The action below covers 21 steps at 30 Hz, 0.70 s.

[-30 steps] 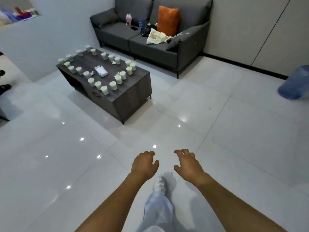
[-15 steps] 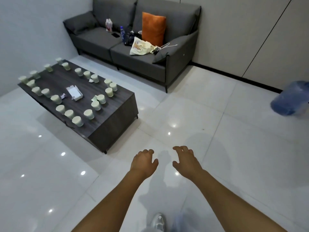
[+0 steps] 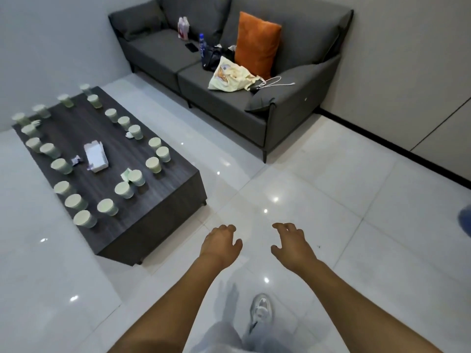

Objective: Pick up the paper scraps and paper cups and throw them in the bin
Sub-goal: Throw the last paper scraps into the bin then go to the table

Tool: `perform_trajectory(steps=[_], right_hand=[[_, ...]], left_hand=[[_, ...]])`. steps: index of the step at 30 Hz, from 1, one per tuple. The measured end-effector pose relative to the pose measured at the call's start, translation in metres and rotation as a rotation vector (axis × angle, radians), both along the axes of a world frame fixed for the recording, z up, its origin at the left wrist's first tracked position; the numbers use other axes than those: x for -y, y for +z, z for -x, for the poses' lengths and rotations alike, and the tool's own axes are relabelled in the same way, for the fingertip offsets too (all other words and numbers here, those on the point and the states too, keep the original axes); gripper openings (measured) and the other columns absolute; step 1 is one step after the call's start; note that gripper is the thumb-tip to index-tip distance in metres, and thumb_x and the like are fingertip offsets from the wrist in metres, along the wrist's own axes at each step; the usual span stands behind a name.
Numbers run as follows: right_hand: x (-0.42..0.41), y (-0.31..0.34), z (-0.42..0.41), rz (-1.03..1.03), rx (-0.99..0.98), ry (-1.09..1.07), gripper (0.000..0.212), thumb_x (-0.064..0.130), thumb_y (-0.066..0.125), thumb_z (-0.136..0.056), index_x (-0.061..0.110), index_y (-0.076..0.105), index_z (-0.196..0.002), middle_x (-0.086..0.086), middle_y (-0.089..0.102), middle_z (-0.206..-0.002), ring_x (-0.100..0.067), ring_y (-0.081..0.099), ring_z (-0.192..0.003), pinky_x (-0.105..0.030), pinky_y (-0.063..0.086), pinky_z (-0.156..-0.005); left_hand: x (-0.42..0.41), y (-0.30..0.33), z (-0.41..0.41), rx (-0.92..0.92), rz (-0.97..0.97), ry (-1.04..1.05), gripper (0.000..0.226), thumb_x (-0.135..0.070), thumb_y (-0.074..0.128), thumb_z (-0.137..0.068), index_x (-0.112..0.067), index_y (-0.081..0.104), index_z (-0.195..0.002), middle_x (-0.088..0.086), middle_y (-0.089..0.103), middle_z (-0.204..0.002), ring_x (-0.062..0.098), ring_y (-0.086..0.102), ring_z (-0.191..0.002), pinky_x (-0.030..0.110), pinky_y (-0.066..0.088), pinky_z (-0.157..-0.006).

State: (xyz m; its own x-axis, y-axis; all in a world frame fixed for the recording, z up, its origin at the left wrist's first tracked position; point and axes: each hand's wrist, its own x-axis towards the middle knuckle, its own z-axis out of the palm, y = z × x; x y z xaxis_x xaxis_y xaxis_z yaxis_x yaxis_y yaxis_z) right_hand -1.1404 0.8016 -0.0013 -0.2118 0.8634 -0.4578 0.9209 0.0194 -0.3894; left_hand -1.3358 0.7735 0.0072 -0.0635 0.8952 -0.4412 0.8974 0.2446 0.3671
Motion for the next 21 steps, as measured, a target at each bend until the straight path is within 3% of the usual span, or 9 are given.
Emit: perform_trajectory(steps=[8, 21], right_hand=[[-0.165, -0.006, 0.019, 0.042, 0.018, 0.156, 0.059, 0.027, 0.053, -0.094, 0.022, 0.028, -0.147, -0.007, 0.03, -0.147, -0.029, 0.032, -0.13, -0.039, 0.041, -0.102], [-0.459, -0.005, 0.12, 0.029, 0.03, 0.315, 0.058, 0.024, 0.053, -0.093, 0.022, 0.031, -0.145, -0.006, 0.032, -0.145, -0.028, 0.034, -0.128, -0.039, 0.045, -0.097]], left_hand=[[-0.141, -0.01, 0.012, -0.007, 0.063, 0.125, 0.047, -0.038, 0.045, -0.094, -0.016, 0.045, -0.135, 0.007, 0.053, -0.131, 0.024, 0.052, -0.116, 0.034, 0.044, -0.098], [-0.411, -0.018, 0.1, 0.011, 0.055, 0.266, 0.048, -0.037, 0.043, -0.096, -0.013, 0.042, -0.137, 0.009, 0.052, -0.132, 0.026, 0.052, -0.117, 0.035, 0.044, -0.099]])
